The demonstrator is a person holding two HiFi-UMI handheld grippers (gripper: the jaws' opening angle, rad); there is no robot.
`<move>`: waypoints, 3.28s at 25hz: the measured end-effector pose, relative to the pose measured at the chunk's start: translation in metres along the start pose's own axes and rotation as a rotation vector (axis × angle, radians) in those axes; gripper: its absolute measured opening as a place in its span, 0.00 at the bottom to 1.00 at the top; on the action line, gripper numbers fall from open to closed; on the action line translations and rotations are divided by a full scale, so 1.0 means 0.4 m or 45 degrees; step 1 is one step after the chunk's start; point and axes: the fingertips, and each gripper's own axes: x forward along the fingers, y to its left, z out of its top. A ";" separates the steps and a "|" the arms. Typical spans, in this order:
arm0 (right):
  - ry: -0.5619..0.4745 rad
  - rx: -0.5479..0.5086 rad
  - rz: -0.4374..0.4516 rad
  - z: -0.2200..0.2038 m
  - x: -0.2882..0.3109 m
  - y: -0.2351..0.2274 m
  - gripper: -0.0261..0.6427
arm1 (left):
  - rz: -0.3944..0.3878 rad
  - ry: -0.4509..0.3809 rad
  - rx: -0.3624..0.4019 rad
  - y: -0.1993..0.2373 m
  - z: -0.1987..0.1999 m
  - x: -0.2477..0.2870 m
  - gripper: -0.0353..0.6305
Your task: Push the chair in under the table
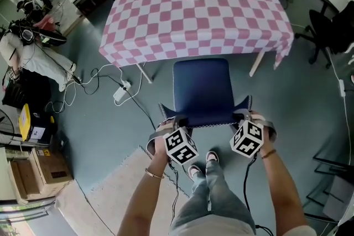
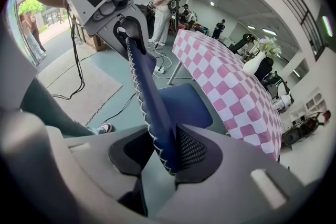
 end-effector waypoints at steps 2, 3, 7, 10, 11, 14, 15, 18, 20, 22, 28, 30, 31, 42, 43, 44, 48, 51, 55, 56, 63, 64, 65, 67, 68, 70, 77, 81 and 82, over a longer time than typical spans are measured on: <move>0.006 0.005 0.012 0.012 0.009 -0.021 0.21 | -0.005 0.007 -0.007 0.025 0.005 0.011 0.24; 0.005 0.005 0.010 0.017 0.014 -0.033 0.21 | 0.001 0.009 -0.005 0.038 0.008 0.016 0.24; -0.012 0.001 -0.012 0.048 0.035 -0.085 0.21 | 0.031 0.013 -0.001 0.103 0.017 0.041 0.24; -0.014 0.005 -0.022 0.069 0.056 -0.127 0.21 | 0.037 0.017 0.004 0.150 0.026 0.062 0.24; -0.012 0.007 -0.026 0.074 0.063 -0.142 0.21 | 0.040 0.020 0.009 0.164 0.029 0.070 0.24; -0.002 0.007 -0.033 0.085 0.083 -0.190 0.21 | 0.034 0.029 0.020 0.199 0.042 0.096 0.24; 0.002 0.006 -0.034 0.086 0.088 -0.207 0.21 | 0.034 0.029 0.022 0.208 0.050 0.103 0.24; 0.025 -0.001 -0.037 0.085 0.107 -0.255 0.21 | 0.045 0.027 0.023 0.236 0.072 0.124 0.23; 0.041 -0.009 -0.042 0.084 0.121 -0.288 0.21 | 0.033 0.027 0.014 0.256 0.085 0.139 0.23; 0.055 -0.015 -0.051 0.085 0.134 -0.321 0.21 | 0.017 0.024 0.005 0.279 0.099 0.152 0.23; 0.075 -0.021 -0.047 0.112 0.160 -0.380 0.21 | 0.048 0.018 0.021 0.343 0.114 0.178 0.22; 0.067 -0.023 -0.047 0.121 0.165 -0.388 0.21 | 0.061 0.017 0.026 0.363 0.114 0.180 0.23; 0.057 -0.024 -0.048 0.127 0.166 -0.389 0.21 | 0.072 0.015 0.029 0.374 0.113 0.178 0.23; 0.031 -0.003 -0.096 0.200 0.213 -0.450 0.22 | 0.124 0.059 0.021 0.498 0.097 0.221 0.25; 0.030 0.000 -0.094 0.207 0.217 -0.456 0.22 | 0.120 0.064 0.019 0.509 0.096 0.225 0.25; 0.028 0.002 -0.089 0.213 0.219 -0.460 0.22 | 0.116 0.068 0.019 0.518 0.095 0.226 0.26; 0.005 -0.004 -0.064 0.232 0.215 -0.462 0.22 | 0.120 0.061 0.030 0.531 0.094 0.227 0.26; -0.004 -0.015 -0.076 0.234 0.220 -0.470 0.22 | 0.130 0.064 0.037 0.539 0.096 0.234 0.26; -0.007 -0.012 -0.098 0.259 0.235 -0.490 0.21 | 0.153 0.079 0.030 0.580 0.095 0.249 0.26; -0.003 -0.009 -0.105 0.261 0.240 -0.499 0.21 | 0.154 0.080 0.031 0.590 0.098 0.253 0.27; 0.001 -0.017 -0.085 0.258 0.255 -0.528 0.21 | 0.167 0.082 0.059 0.611 0.108 0.271 0.27; -0.005 -0.019 -0.084 0.260 0.255 -0.527 0.21 | 0.171 0.085 0.058 0.612 0.108 0.272 0.27; -0.011 -0.019 -0.081 0.263 0.254 -0.526 0.21 | 0.172 0.089 0.057 0.613 0.107 0.272 0.27; -0.011 -0.022 -0.076 0.263 0.253 -0.523 0.21 | 0.171 0.094 0.060 0.610 0.106 0.272 0.27; -0.010 -0.026 -0.075 0.261 0.253 -0.521 0.21 | 0.170 0.095 0.064 0.607 0.106 0.271 0.27; -0.015 -0.037 -0.072 0.262 0.252 -0.516 0.21 | 0.165 0.095 0.074 0.604 0.104 0.271 0.27; -0.031 -0.067 -0.060 0.259 0.248 -0.501 0.22 | 0.161 0.080 0.096 0.590 0.100 0.266 0.31; -0.040 -0.049 -0.090 0.259 0.235 -0.498 0.24 | 0.181 0.065 0.006 0.587 0.098 0.238 0.35; -0.053 -0.033 -0.090 0.259 0.229 -0.500 0.25 | 0.183 0.045 -0.018 0.586 0.100 0.228 0.35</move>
